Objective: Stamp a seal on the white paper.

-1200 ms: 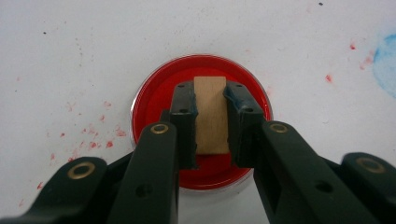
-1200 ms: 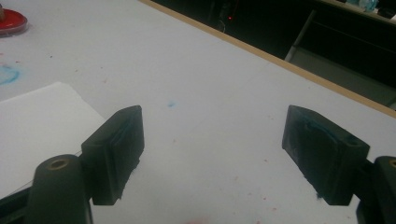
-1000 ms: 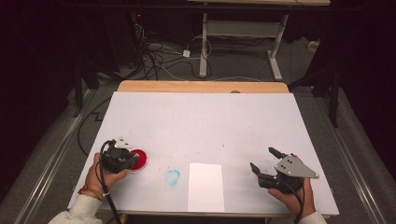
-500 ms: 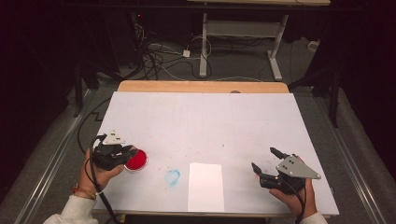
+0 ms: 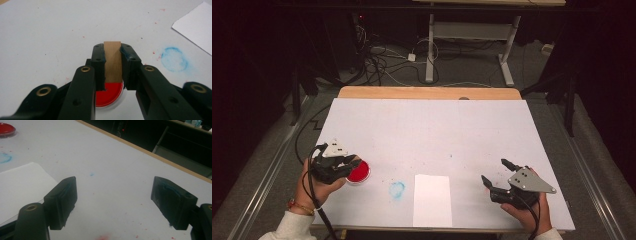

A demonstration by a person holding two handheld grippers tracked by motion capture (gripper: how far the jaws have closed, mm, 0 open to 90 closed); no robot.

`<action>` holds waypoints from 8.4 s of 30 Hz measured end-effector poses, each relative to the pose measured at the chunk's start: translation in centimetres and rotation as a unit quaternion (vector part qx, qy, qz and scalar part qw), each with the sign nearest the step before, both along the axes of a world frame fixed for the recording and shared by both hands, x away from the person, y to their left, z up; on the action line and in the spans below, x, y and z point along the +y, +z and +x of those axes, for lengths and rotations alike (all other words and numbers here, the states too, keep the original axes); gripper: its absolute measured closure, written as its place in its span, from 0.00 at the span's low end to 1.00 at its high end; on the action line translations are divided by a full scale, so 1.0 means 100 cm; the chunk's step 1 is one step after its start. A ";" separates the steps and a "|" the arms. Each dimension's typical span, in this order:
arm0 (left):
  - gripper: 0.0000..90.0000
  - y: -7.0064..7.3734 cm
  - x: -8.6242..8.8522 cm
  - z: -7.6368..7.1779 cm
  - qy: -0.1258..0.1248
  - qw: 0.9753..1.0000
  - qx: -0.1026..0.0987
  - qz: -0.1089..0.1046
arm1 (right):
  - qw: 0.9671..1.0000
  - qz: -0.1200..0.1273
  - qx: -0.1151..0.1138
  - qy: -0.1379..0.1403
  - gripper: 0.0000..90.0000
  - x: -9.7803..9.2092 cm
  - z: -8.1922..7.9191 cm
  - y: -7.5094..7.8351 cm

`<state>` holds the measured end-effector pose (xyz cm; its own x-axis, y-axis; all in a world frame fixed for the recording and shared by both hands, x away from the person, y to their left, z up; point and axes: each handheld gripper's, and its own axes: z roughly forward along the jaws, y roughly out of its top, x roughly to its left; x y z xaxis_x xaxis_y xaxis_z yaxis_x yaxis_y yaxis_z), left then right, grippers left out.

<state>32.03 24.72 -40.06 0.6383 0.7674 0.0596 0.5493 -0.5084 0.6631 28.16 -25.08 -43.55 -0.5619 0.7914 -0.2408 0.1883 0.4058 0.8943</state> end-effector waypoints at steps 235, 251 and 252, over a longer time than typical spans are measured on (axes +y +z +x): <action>0.82 -0.020 -0.174 0.004 -0.233 0.971 0.047 0.015 | 1.000 -0.017 0.008 0.011 0.24 0.001 0.000 -0.001; 0.82 -0.012 -0.146 0.006 -0.204 0.978 0.031 0.000 | 1.000 -0.013 0.011 0.017 0.24 0.004 0.006 -0.001; 0.82 -0.013 -0.145 0.006 -0.203 0.979 0.031 0.001 | 1.000 -0.014 0.011 0.018 0.24 0.004 0.007 -0.001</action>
<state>32.66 10.19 -41.31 0.8934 0.4491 0.0123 0.3406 -0.6950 0.6332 28.85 -24.71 -43.67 -0.5957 0.7633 -0.2501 0.1922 0.4378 0.8783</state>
